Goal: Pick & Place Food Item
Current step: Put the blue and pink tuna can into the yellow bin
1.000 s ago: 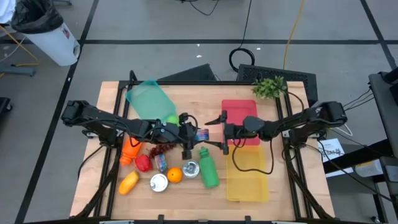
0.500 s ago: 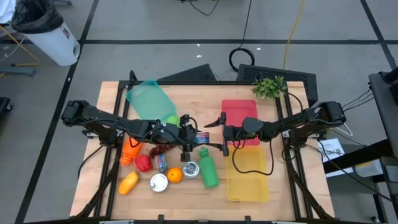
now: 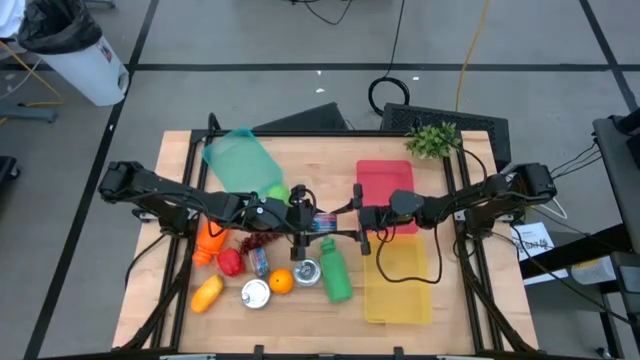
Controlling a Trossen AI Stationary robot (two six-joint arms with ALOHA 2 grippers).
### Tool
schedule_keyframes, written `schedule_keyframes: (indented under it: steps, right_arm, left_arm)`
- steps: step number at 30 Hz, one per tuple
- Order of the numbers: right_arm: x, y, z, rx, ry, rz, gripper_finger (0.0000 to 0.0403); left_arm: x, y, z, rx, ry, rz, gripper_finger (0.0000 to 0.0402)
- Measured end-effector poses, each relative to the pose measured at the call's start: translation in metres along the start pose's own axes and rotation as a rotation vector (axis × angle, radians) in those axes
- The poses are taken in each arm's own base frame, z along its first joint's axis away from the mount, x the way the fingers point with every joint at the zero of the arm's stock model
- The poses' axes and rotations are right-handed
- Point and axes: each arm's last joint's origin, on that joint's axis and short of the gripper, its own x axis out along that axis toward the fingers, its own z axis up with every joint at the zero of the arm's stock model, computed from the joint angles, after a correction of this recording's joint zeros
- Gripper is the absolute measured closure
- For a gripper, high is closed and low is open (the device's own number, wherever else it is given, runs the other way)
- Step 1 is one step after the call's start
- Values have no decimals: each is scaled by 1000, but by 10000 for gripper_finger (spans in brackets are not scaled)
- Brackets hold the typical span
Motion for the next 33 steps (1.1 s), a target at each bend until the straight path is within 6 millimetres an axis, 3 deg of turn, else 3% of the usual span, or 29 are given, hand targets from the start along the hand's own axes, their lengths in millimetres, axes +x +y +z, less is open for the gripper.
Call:
schedule_keyframes:
  steps: [7, 12, 17, 25, 33]
  right_arm:
    - [-1, 1, 0, -4, 5, 22, 215]
    - [-14, 7, 11, -21, 85, 56, 215]
    - [-39, 31, 30, -80, 169, 152, 215]
    - [-87, 86, 40, -211, 373, 258, 215]
    - [-119, 130, 1, -443, 600, 194, 215]
  left_arm:
    - [-4, 1, 5, -45, -28, -7, 149]
    - [-37, 7, 23, -86, -111, -26, 141]
    - [-53, 12, 30, -101, -139, -14, 140]
    - [-36, 15, 20, -148, -83, 13, 161]
    - [-18, 16, 9, -234, -27, 31, 183]
